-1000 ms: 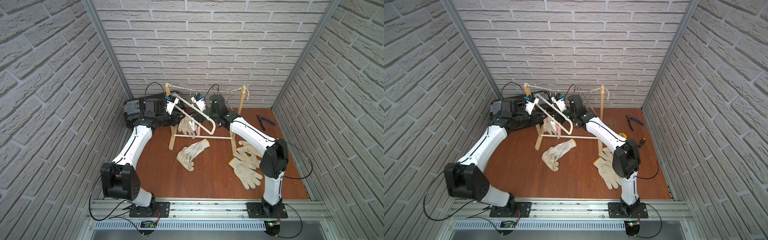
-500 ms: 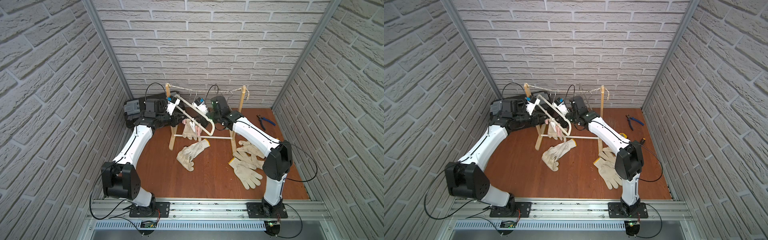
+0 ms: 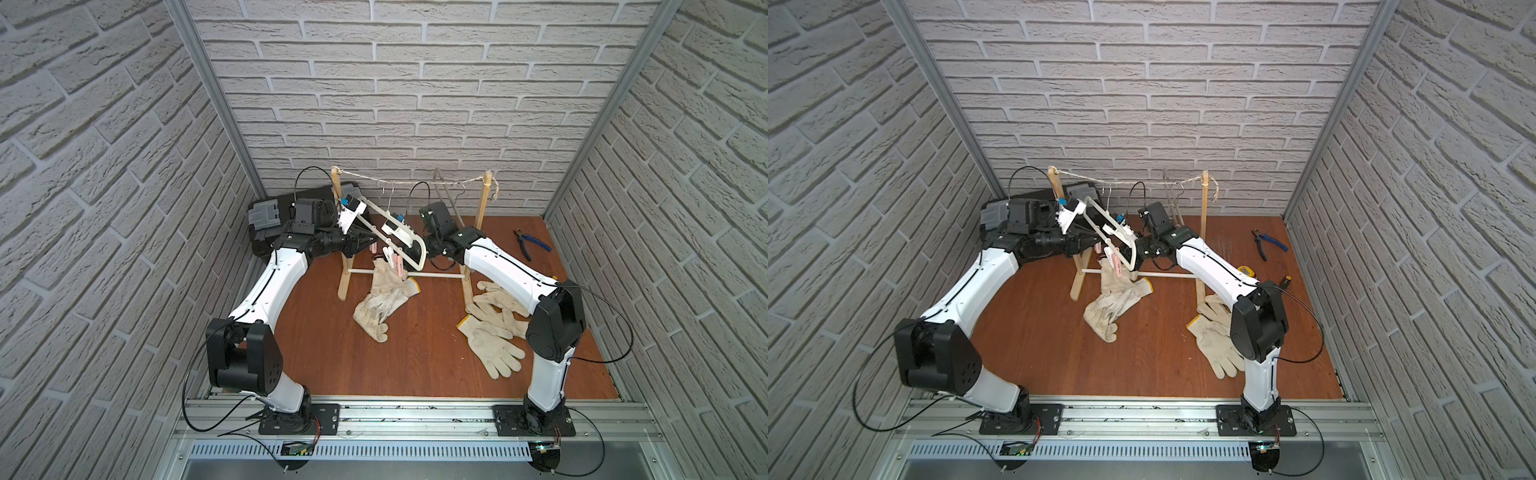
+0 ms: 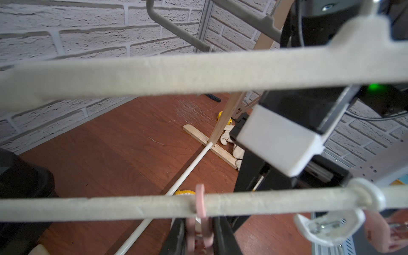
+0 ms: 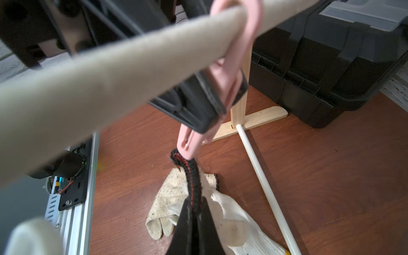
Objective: Clip the gloves onto a hanger to dry
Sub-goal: Clamp the glove onto the hanger.
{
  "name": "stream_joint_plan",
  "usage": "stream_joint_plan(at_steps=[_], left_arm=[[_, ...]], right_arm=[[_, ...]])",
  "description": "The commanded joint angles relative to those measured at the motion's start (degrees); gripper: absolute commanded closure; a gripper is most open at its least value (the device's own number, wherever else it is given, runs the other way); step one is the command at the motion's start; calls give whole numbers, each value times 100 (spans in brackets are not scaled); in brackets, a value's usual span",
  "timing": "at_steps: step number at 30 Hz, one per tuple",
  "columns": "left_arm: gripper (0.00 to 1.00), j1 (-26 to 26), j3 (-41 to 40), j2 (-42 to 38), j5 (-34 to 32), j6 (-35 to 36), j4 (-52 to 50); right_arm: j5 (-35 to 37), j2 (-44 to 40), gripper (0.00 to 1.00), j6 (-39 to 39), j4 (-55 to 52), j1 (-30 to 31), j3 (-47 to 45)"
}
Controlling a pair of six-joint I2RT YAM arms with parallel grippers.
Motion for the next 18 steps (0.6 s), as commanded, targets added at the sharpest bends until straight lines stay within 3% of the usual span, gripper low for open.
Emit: stream_joint_plan(at_steps=[1, 18], left_arm=[[87, -61, 108, 59, 244, 210, 31], [87, -97, 271, 349, 506, 416, -360]], right_arm=[[-326, 102, 97, -27, 146, 57, 181], [-467, 191, 97, 186, 411, 24, 339]])
